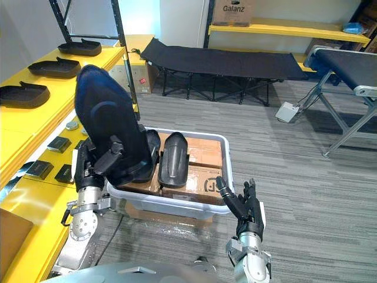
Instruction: Walk over and take three plastic housings, then place them on the shelf
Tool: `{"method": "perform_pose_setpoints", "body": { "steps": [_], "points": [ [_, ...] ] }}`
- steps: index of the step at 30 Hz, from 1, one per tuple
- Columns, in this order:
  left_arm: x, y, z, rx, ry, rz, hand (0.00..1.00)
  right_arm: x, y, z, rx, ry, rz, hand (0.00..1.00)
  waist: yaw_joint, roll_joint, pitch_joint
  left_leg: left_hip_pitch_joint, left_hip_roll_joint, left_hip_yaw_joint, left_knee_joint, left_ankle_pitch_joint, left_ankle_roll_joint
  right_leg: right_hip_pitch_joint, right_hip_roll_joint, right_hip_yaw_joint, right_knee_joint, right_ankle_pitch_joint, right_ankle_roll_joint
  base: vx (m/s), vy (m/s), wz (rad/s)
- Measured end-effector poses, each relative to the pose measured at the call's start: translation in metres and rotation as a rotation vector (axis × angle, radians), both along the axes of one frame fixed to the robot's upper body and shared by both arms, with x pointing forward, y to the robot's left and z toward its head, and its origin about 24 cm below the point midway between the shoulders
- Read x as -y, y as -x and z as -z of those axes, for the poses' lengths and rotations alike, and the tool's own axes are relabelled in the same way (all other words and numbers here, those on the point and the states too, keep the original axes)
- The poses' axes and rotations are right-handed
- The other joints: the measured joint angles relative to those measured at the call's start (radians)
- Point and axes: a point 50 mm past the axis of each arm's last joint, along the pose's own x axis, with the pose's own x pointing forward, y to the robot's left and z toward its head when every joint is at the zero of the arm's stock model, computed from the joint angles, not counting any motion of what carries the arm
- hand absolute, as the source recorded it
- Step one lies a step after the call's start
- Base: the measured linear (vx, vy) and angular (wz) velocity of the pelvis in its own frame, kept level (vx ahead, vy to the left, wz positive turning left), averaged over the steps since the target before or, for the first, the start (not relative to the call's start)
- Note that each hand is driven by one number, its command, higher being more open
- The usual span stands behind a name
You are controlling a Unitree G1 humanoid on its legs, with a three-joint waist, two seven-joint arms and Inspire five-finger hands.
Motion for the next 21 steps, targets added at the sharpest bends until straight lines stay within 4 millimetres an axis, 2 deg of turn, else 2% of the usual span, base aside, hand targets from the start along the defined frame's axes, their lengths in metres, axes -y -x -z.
{"method": "perform_pose_setpoints", "body": {
  "steps": [4, 6, 8, 11, 12, 13, 14, 15, 16, 18, 21],
  "points": [
    [-0.015, 0.004, -0.013, 0.054, -0.009, -0.064, 0.0, -0.004, -0.012, -0.005, 0.028, 0.026, -0.048, 1.0, 0.029, 0.01, 0.008, -0.021, 0.0, -0.045, 0.0, 0.009, 0.004, 0.008, -0.002, -0.045, -0.002, -0.002, -0.002, 0.01, -0.009, 0.32],
    [-0.027, 0.014, -0.021, 0.078, -0.019, -0.123, 0.0, -0.01, -0.02, -0.007, 0.049, 0.031, -0.085, 1.0, 0.041, 0.014, 0.01, -0.034, 0.0, -0.084, 0.0, 0.013, 0.004, 0.025, -0.003, -0.085, -0.005, -0.007, -0.001, 0.03, -0.001, 0.52],
    [-0.04, 0.025, -0.028, 0.098, -0.028, -0.195, 0.0, -0.017, -0.028, -0.01, 0.069, 0.048, -0.136, 1.0, 0.069, 0.015, 0.014, -0.054, -0.001, -0.134, 0.001, 0.02, 0.005, 0.04, -0.004, -0.132, -0.004, -0.016, 0.002, 0.04, -0.004, 0.65],
    [-0.05, 0.035, -0.027, 0.095, -0.02, -0.271, 0.0, -0.026, -0.037, -0.014, 0.098, 0.036, -0.178, 1.0, 0.084, 0.02, 0.025, -0.098, 0.001, -0.206, 0.0, 0.032, 0.012, 0.064, -0.007, -0.23, 0.0, -0.033, 0.006, 0.02, -0.016, 0.91],
    [-0.052, 0.037, -0.026, 0.09, -0.018, -0.278, 0.0, -0.027, -0.04, -0.016, 0.109, 0.038, -0.182, 1.0, 0.085, 0.021, 0.032, -0.114, 0.004, -0.194, 0.001, 0.028, 0.018, 0.073, -0.011, -0.268, 0.0, -0.036, 0.006, 0.03, 0.024, 1.4],
    [-0.052, 0.037, -0.026, 0.093, -0.004, -0.261, 0.0, -0.027, -0.045, -0.019, 0.123, 0.049, -0.173, 1.0, 0.08, 0.021, 0.044, -0.145, 0.033, -0.1, 0.032, 0.029, 0.029, 0.091, -0.016, -0.344, 0.003, -0.041, 0.009, 0.03, 0.038, 1.47],
    [-0.051, 0.035, -0.027, 0.098, 0.006, -0.246, 0.0, -0.026, -0.048, -0.021, 0.13, 0.062, -0.166, 1.0, 0.073, 0.023, 0.054, -0.157, 0.054, -0.044, 0.064, 0.034, 0.038, 0.101, -0.016, -0.379, 0.012, -0.049, 0.01, 0.02, 0.05, 1.77],
    [-0.048, 0.033, -0.027, 0.1, 0.008, -0.216, 0.0, -0.022, -0.052, -0.024, 0.14, 0.086, -0.151, 1.0, 0.072, 0.028, 0.072, -0.178, 0.088, 0.053, 0.115, 0.05, 0.058, 0.113, -0.028, -0.436, 0.044, -0.067, 0.016, 0.01, 0.085, 1.47],
    [-0.046, 0.033, -0.026, 0.098, 0.006, -0.198, 0.0, -0.02, -0.056, -0.026, 0.151, 0.099, -0.145, 1.0, 0.08, 0.03, 0.083, -0.19, 0.1, 0.103, 0.147, 0.055, 0.061, 0.123, -0.048, -0.474, 0.079, -0.085, 0.019, 0.02, 0.146, 1.25],
    [-0.046, 0.033, -0.026, 0.099, 0.005, -0.199, 0.0, -0.021, -0.062, -0.028, 0.162, 0.1, -0.153, 1.0, 0.084, 0.027, 0.087, -0.192, 0.083, 0.12, 0.158, 0.054, 0.072, 0.13, -0.085, -0.5, 0.127, -0.108, 0.027, 0.03, 0.169, 0.6],
    [-0.046, 0.032, -0.027, 0.1, 0.007, -0.203, 0.0, -0.024, -0.066, -0.03, 0.183, 0.094, -0.175, 1.0, 0.083, 0.026, 0.09, -0.189, 0.061, 0.113, 0.157, 0.048, 0.081, 0.137, -0.111, -0.507, 0.144, -0.121, 0.036, 0.02, 0.105, 0.17]
  ]
}}
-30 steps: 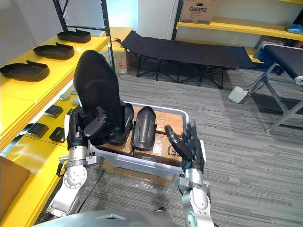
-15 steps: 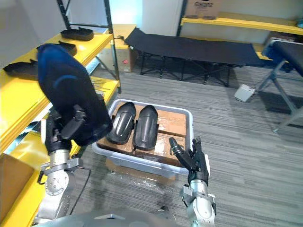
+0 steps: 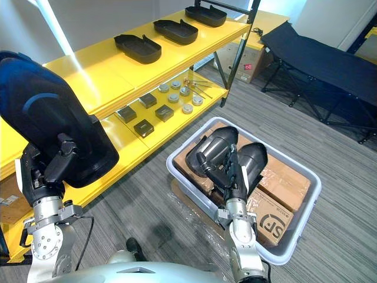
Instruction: Walk over and take three plastic housings, then place them on the shelf
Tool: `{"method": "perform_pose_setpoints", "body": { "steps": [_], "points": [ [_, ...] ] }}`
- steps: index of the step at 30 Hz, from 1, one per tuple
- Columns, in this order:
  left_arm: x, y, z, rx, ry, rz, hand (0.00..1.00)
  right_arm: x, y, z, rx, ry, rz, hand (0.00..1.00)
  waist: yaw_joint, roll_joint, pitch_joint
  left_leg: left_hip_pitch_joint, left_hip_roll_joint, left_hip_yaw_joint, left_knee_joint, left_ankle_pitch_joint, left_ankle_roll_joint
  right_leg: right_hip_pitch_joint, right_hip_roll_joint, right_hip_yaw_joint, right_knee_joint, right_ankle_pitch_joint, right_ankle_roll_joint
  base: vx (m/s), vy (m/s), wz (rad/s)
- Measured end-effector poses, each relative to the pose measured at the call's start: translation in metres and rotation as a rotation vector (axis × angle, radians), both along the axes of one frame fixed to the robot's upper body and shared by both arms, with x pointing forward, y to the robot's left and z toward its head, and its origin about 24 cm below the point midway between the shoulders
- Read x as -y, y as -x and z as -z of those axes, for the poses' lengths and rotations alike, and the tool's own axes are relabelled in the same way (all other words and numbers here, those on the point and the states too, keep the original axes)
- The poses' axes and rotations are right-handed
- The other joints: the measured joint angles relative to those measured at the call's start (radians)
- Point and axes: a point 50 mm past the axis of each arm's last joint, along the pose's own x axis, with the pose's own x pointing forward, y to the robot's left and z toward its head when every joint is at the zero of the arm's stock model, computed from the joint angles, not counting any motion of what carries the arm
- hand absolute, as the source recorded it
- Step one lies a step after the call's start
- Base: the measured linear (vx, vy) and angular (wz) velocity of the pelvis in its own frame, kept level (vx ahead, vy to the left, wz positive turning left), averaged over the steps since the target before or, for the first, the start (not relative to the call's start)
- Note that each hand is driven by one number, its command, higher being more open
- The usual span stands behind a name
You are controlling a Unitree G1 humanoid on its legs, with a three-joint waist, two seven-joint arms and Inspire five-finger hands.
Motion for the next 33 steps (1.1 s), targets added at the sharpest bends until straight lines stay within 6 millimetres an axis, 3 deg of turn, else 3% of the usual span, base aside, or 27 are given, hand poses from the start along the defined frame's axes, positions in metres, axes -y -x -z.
{"method": "perform_pose_setpoints", "body": {
  "steps": [9, 14, 16, 17, 18, 19, 20, 21, 22, 24, 26, 29, 30, 33],
  "points": [
    [0.007, 0.008, 0.022, -0.104, 0.018, 0.048, 0.0, -0.004, 0.006, 0.004, -0.016, -0.016, -0.027, 1.0, 0.006, 0.009, 0.025, 0.015, -0.014, -0.008, 0.001, -0.01, 0.01, -0.001, -0.03, -0.002, 0.066, -0.042, 0.012, -0.02, 0.03, 0.01],
    [0.008, 0.006, 0.023, -0.109, 0.024, 0.032, 0.0, -0.005, -0.007, -0.008, 0.061, -0.034, -0.025, 1.0, 0.04, 0.005, 0.031, -0.066, -0.027, -0.081, 0.147, -0.082, 0.023, 0.006, -0.113, -0.067, 0.19, -0.096, 0.041, 0.02, 0.05, 0.42],
    [0.007, 0.005, 0.022, -0.102, 0.023, 0.03, 0.0, -0.007, -0.015, -0.015, 0.11, -0.084, -0.006, 1.0, 0.07, -0.015, 0.05, -0.078, -0.057, -0.092, 0.194, -0.122, 0.034, 0.027, -0.171, -0.1, 0.237, -0.116, 0.035, 0.05, 0.136, 0.51],
    [0.007, 0.005, 0.022, -0.1, 0.016, 0.036, 0.0, -0.005, -0.019, -0.021, 0.146, -0.095, 0.028, 1.0, 0.076, -0.028, 0.058, -0.073, -0.101, -0.103, 0.189, -0.151, 0.05, 0.039, -0.227, -0.106, 0.308, -0.12, 0.003, 0.04, 0.164, 0.79],
    [0.007, 0.004, 0.021, -0.099, 0.01, 0.044, 0.0, -0.003, -0.021, -0.027, 0.175, -0.097, 0.05, 1.0, 0.075, -0.025, 0.066, -0.074, -0.132, -0.131, 0.189, -0.161, 0.064, 0.018, -0.273, -0.052, 0.401, -0.097, -0.085, 0.08, 0.276, 1.11],
    [0.007, 0.004, 0.021, -0.099, -0.003, 0.056, 0.0, 0.001, -0.021, -0.032, 0.197, -0.093, 0.07, 1.0, 0.068, -0.016, 0.063, -0.07, -0.157, -0.171, 0.18, -0.166, 0.08, -0.026, -0.288, 0.06, 0.476, -0.034, -0.183, 0.12, 0.262, 1.39],
    [0.004, 0.004, 0.017, -0.083, -0.043, 0.053, 0.0, 0.003, -0.022, -0.039, 0.227, -0.09, 0.084, 1.0, 0.056, -0.008, 0.057, -0.063, -0.185, -0.225, 0.136, -0.164, 0.088, -0.092, -0.283, 0.215, 0.554, 0.099, -0.184, 0.15, 0.24, 1.47],
    [-0.001, 0.001, 0.011, -0.052, -0.069, 0.044, 0.0, 0.002, -0.022, -0.047, 0.262, -0.099, 0.097, 1.0, 0.048, -0.002, 0.053, -0.059, -0.19, -0.269, 0.099, -0.151, 0.105, -0.131, -0.257, 0.296, 0.604, 0.03, -0.11, 0.22, 0.195, 1.46],
    [-0.008, -0.003, 0.005, -0.019, -0.083, 0.019, 0.0, -0.002, -0.024, -0.057, 0.306, -0.099, 0.081, 1.0, 0.053, -0.006, 0.053, -0.051, -0.198, -0.304, 0.05, -0.134, 0.12, -0.189, -0.203, 0.346, 0.634, -0.084, -0.086, 0.15, 0.094, 1.01],
    [-0.017, -0.004, 0.0, 0.003, -0.09, -0.029, 0.0, -0.006, -0.032, -0.068, 0.357, -0.062, 0.048, 1.0, 0.057, -0.01, 0.057, -0.013, -0.209, -0.329, 0.004, -0.123, 0.112, -0.242, -0.132, 0.361, 0.579, -0.161, -0.071, 0.26, 0.151, 0.54],
    [-0.019, -0.005, -0.002, 0.013, -0.093, -0.035, 0.0, -0.006, -0.035, -0.077, 0.394, -0.044, 0.051, 1.0, 0.066, -0.012, 0.056, 0.037, -0.223, -0.336, -0.021, -0.118, 0.111, -0.289, -0.072, 0.399, 0.461, -0.165, -0.063, 0.26, 0.137, 0.3],
    [-0.01, -0.009, -0.002, 0.014, -0.098, 0.018, 0.0, 0.0, -0.032, -0.08, 0.408, -0.033, 0.098, 1.0, 0.049, -0.015, 0.054, 0.076, -0.236, -0.341, -0.035, -0.121, 0.111, -0.362, -0.061, 0.479, 0.383, -0.128, -0.014, 0.3, 0.106, 0.54],
    [-0.01, -0.009, -0.002, 0.014, -0.098, 0.02, 0.0, 0.0, -0.032, -0.08, 0.408, -0.034, 0.099, 1.0, 0.049, -0.015, 0.054, 0.077, -0.236, -0.341, -0.037, -0.121, 0.111, -0.363, -0.061, 0.48, 0.383, -0.127, -0.013, 0.27, 0.048, 0.47],
    [-0.007, -0.007, -0.002, 0.007, -0.117, 0.057, 0.0, 0.007, -0.027, -0.075, 0.386, -0.028, 0.137, 1.0, 0.05, -0.048, 0.036, 0.124, -0.233, -0.339, -0.052, -0.139, 0.082, -0.355, -0.054, 0.495, 0.302, -0.068, 0.031, 0.23, -0.051, 0.3]
  ]
}}
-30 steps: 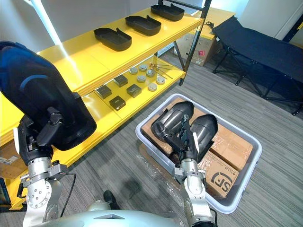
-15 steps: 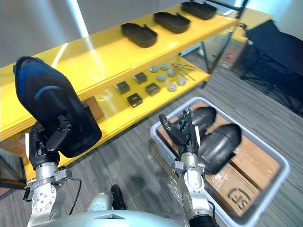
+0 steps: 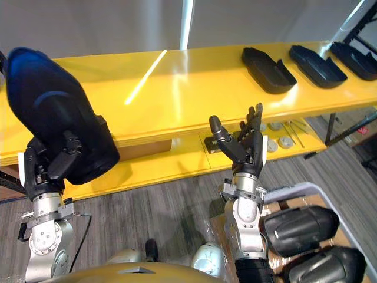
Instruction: Walk over and take three plastic housings, then place them on the shelf
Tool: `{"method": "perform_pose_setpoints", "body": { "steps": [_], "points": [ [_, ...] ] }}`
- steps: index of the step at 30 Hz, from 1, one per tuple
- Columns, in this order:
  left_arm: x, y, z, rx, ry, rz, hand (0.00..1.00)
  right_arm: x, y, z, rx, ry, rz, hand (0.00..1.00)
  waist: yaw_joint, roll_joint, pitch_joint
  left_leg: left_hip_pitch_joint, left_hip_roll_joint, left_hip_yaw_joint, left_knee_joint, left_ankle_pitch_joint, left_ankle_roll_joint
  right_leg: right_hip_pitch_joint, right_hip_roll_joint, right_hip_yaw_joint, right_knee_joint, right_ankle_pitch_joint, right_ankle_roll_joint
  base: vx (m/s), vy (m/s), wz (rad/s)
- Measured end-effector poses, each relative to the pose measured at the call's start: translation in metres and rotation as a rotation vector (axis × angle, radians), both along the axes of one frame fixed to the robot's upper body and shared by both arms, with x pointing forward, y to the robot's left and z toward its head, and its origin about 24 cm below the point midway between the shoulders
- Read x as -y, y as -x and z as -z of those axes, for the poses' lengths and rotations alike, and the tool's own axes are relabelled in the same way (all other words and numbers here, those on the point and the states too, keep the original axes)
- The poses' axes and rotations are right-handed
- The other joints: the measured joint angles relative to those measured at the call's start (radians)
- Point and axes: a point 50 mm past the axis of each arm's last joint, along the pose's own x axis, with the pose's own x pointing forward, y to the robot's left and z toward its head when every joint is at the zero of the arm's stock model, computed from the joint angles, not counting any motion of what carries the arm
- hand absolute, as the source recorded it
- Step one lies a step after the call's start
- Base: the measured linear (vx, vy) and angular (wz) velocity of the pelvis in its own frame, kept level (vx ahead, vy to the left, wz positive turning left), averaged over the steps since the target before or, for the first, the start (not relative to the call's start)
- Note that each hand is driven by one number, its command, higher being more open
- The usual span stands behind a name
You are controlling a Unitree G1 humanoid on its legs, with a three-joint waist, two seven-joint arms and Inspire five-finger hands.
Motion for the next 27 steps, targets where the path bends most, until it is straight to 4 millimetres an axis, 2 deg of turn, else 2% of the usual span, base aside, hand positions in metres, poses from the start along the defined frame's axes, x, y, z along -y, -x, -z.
{"method": "perform_pose_setpoints", "body": {
  "steps": [1, 2, 3, 4, 5, 6, 8, 11, 15, 17, 19, 25, 27],
  "points": [
    [-0.003, 0.0, -0.002, 0.006, -0.008, -0.004, 0.0, 0.003, 0.0, 0.0, 0.002, 0.003, 0.014, 1.0, 0.0, -0.014, -0.008, 0.0, 0.003, 0.0, 0.013, -0.013, -0.019, 0.012, 0.016, -0.012, -0.062, 0.018, -0.001, 0.2, -0.175, 0.0],
    [-0.004, 0.0, -0.003, 0.01, -0.005, -0.011, 0.0, 0.007, -0.001, -0.001, 0.005, 0.006, 0.027, 1.0, 0.002, -0.024, -0.008, -0.001, 0.015, 0.008, 0.054, -0.042, -0.043, 0.045, 0.041, -0.025, -0.128, 0.074, -0.026, 0.2, -0.2, -0.12],
    [-0.006, 0.0, -0.003, 0.015, 0.007, -0.018, 0.0, 0.009, -0.002, -0.002, 0.007, 0.008, 0.036, 1.0, 0.003, -0.027, -0.007, -0.001, 0.028, 0.016, 0.098, -0.077, -0.057, 0.077, 0.063, -0.033, -0.17, 0.155, -0.057, 0.19, -0.24, -0.23],
    [-0.006, 0.0, -0.003, 0.017, 0.023, -0.021, 0.0, 0.012, -0.001, -0.002, 0.008, 0.012, 0.044, 1.0, 0.003, -0.023, -0.006, -0.001, 0.041, 0.024, 0.132, -0.106, -0.062, 0.102, 0.077, -0.044, -0.195, 0.147, -0.072, 0.18, -0.252, -0.42],
    [-0.005, 0.001, -0.002, 0.022, 0.053, -0.03, 0.0, 0.019, -0.002, -0.004, 0.012, 0.032, 0.059, 1.0, 0.005, 0.003, -0.007, -0.008, 0.082, 0.039, 0.198, -0.149, -0.087, 0.143, 0.118, -0.048, -0.254, 0.141, -0.076, 0.19, -0.291, -0.48],
    [-0.002, 0.0, -0.002, 0.03, 0.069, -0.018, 0.0, 0.027, 0.0, -0.007, 0.016, 0.05, 0.086, 1.0, -0.002, 0.023, -0.016, -0.021, 0.113, 0.045, 0.232, -0.168, -0.107, 0.161, 0.151, -0.047, -0.3, 0.14, -0.077, 0.14, -0.222, -0.45],
    [0.004, -0.001, -0.006, 0.054, 0.098, 0.026, 0.0, 0.04, 0.002, -0.01, 0.024, 0.073, 0.129, 1.0, -0.015, 0.039, -0.021, -0.021, 0.137, 0.055, 0.24, -0.176, -0.118, 0.179, 0.182, -0.045, -0.349, 0.14, -0.083, 0.09, -0.153, -0.21],
    [0.017, -0.003, -0.016, 0.107, 0.102, 0.122, 0.0, 0.062, 0.009, -0.016, 0.042, 0.067, 0.219, 1.0, -0.059, 0.06, -0.025, 0.002, 0.158, 0.075, 0.213, -0.171, -0.13, 0.203, 0.219, -0.034, -0.399, 0.144, -0.1, 0.06, -0.147, -0.21],
    [0.025, -0.011, -0.03, 0.189, 0.067, 0.193, 0.0, 0.069, 0.016, -0.02, 0.07, 0.038, 0.227, 1.0, -0.085, 0.083, -0.035, 0.034, 0.156, 0.115, 0.181, -0.167, -0.132, 0.204, 0.227, 0.0, -0.412, 0.146, -0.103, 0.0, -0.018, -0.26],
    [0.027, -0.018, -0.043, 0.253, 0.055, 0.203, 0.0, 0.065, 0.02, -0.02, 0.074, 0.042, 0.176, 1.0, -0.09, 0.086, -0.037, 0.048, 0.144, 0.124, 0.153, -0.153, -0.127, 0.207, 0.227, 0.004, -0.432, 0.161, -0.105, -0.06, 0.02, -0.14],
    [0.025, -0.02, -0.046, 0.265, 0.045, 0.202, 0.0, 0.057, 0.018, -0.023, 0.088, 0.049, 0.127, 1.0, -0.095, 0.09, -0.04, 0.052, 0.136, 0.126, 0.131, -0.141, -0.125, 0.208, 0.225, 0.004, -0.445, 0.172, -0.105, -0.07, 0.019, -0.02],
    [0.024, -0.025, -0.044, 0.202, 0.04, 0.23, 0.0, 0.04, 0.016, -0.029, 0.115, 0.067, 0.038, 1.0, -0.097, 0.092, -0.041, 0.056, 0.13, 0.132, 0.102, -0.121, -0.124, 0.207, 0.23, 0.01, -0.467, 0.19, -0.11, -0.06, 0.002, 0.0],
    [0.025, -0.032, -0.046, 0.186, 0.062, 0.239, 0.0, 0.034, 0.017, -0.026, 0.089, 0.145, 0.028, 1.0, -0.1, 0.091, -0.042, 0.056, 0.13, 0.141, 0.101, -0.12, -0.124, 0.205, 0.233, 0.02, -0.476, 0.2, -0.115, -0.08, 0.008, -0.14]
  ]
}}
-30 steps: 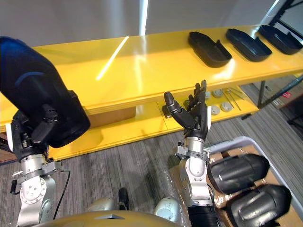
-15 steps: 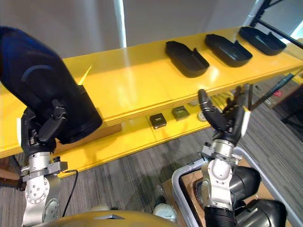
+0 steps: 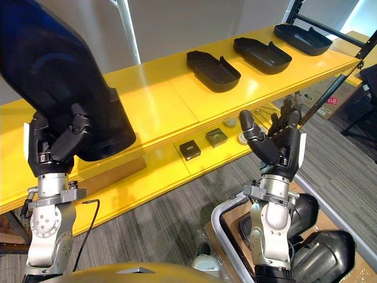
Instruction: Walk over and take three plastic housings, then place them on the shelf
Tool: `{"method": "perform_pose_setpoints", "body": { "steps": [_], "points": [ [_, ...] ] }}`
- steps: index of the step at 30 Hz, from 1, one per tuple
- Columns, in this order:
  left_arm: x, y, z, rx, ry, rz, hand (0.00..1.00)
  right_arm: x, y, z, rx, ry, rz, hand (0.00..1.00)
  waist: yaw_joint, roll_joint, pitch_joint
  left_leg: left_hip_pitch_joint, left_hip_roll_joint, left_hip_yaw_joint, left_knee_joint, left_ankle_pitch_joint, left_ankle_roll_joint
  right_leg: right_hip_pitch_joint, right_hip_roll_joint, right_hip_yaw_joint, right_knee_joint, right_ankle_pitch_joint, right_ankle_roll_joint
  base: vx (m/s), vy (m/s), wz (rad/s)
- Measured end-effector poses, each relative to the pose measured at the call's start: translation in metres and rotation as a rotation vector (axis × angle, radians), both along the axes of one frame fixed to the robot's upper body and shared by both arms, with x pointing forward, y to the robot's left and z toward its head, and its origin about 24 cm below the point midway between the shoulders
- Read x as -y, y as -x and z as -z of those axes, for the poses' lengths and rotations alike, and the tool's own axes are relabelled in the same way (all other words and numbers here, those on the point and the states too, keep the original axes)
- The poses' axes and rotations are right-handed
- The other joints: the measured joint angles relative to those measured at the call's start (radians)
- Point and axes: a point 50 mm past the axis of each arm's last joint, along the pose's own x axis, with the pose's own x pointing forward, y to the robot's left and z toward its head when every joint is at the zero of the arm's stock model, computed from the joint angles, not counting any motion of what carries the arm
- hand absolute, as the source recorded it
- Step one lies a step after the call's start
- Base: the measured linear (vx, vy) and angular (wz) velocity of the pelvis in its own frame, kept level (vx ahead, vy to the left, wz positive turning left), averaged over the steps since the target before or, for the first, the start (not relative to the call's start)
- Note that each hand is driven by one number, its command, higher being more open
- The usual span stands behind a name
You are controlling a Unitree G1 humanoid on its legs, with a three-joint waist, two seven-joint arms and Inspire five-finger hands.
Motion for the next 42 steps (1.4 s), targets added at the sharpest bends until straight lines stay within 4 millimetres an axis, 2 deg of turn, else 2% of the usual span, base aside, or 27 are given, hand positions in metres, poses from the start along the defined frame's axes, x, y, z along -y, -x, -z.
{"method": "perform_pose_setpoints", "body": {
  "steps": [5, 8, 12, 15, 19, 23, 28, 30, 34, 38, 42],
  "points": [
    [-0.001, -0.028, -0.01, 0.01, 0.06, -0.017, 0.0, -0.014, 0.008, 0.018, -0.102, 0.024, -0.071, 1.0, -0.017, -0.002, -0.002, -0.003, 0.002, 0.047, 0.0, 0.0, 0.0, -0.024, 0.008, 0.043, -0.011, 0.024, -0.007, -0.12, 0.009, -0.28],
    [-0.006, -0.045, -0.009, -0.015, 0.113, -0.075, 0.0, -0.021, 0.014, 0.027, -0.148, 0.05, -0.119, 1.0, -0.04, -0.002, -0.002, 0.001, 0.007, 0.081, 0.002, -0.001, -0.002, -0.037, 0.017, 0.076, -0.012, 0.033, -0.013, -0.09, -0.003, -0.32],
    [-0.023, -0.076, -0.007, -0.106, 0.106, -0.203, 0.0, -0.027, 0.016, 0.03, -0.167, 0.062, -0.169, 1.0, -0.067, -0.004, -0.003, 0.013, 0.012, 0.122, 0.003, -0.003, -0.005, -0.048, 0.028, 0.117, -0.012, 0.047, -0.021, -0.11, -0.005, -0.35],
    [-0.044, -0.102, -0.017, -0.145, 0.147, -0.261, 0.0, -0.027, 0.018, 0.032, -0.181, 0.071, -0.181, 1.0, -0.085, -0.008, -0.005, 0.006, 0.014, 0.14, 0.004, -0.003, -0.006, -0.065, 0.031, 0.131, -0.012, 0.056, -0.023, -0.1, -0.004, -0.16],
    [-0.057, -0.12, -0.026, -0.166, 0.232, -0.298, 0.0, -0.029, 0.018, 0.033, -0.185, 0.069, -0.19, 1.0, -0.096, -0.008, -0.005, 0.001, 0.015, 0.144, 0.005, -0.003, -0.006, -0.07, 0.032, 0.135, -0.012, 0.058, -0.022, -0.06, 0.012, -0.03],
    [-0.055, -0.13, -0.026, -0.202, 0.235, -0.302, 0.0, -0.039, 0.018, 0.035, -0.194, 0.066, -0.237, 1.0, -0.098, -0.008, -0.006, -0.009, 0.016, 0.141, 0.014, -0.003, -0.005, -0.077, 0.031, 0.133, -0.012, 0.061, -0.023, -0.04, 0.03, 0.04],
    [-0.053, -0.145, -0.023, -0.318, 0.27, -0.32, 0.0, -0.051, 0.018, 0.038, -0.204, 0.06, -0.287, 1.0, -0.115, -0.009, -0.006, -0.023, 0.008, 0.125, 0.015, 0.0, 0.0, -0.077, 0.02, 0.117, -0.012, 0.062, -0.021, -0.05, 0.047, 0.12],
    [-0.053, -0.147, -0.015, -0.376, 0.26, -0.325, 0.0, -0.053, 0.018, 0.039, -0.211, 0.068, -0.285, 1.0, -0.118, -0.009, -0.007, -0.023, 0.007, 0.124, 0.016, 0.0, 0.0, -0.077, 0.018, 0.117, -0.012, 0.064, -0.02, -0.04, 0.037, 0.04],
    [-0.049, -0.149, 0.019, -0.603, 0.236, -0.31, 0.0, -0.058, 0.022, 0.047, -0.261, 0.056, -0.27, 1.0, -0.12, -0.014, -0.01, -0.025, 0.007, 0.118, 0.019, 0.001, 0.0, -0.076, 0.017, 0.115, -0.012, 0.064, -0.02, -0.06, 0.021, 0.01],
    [-0.051, -0.147, 0.039, -0.702, 0.248, -0.288, 0.0, -0.06, 0.025, 0.051, -0.292, 0.043, -0.266, 1.0, -0.12, -0.021, -0.013, -0.039, 0.009, 0.113, 0.023, -0.004, 0.002, -0.083, 0.015, 0.115, -0.012, 0.065, -0.021, -0.08, 0.015, 0.02],
    [-0.05, -0.15, 0.039, -0.708, 0.245, -0.271, 0.0, -0.06, 0.024, 0.051, -0.293, 0.044, -0.268, 1.0, -0.111, -0.033, -0.012, -0.047, 0.01, 0.113, 0.034, -0.005, 0.003, -0.089, 0.013, 0.116, -0.012, 0.07, -0.023, -0.07, 0.013, 0.0]
  ]
}}
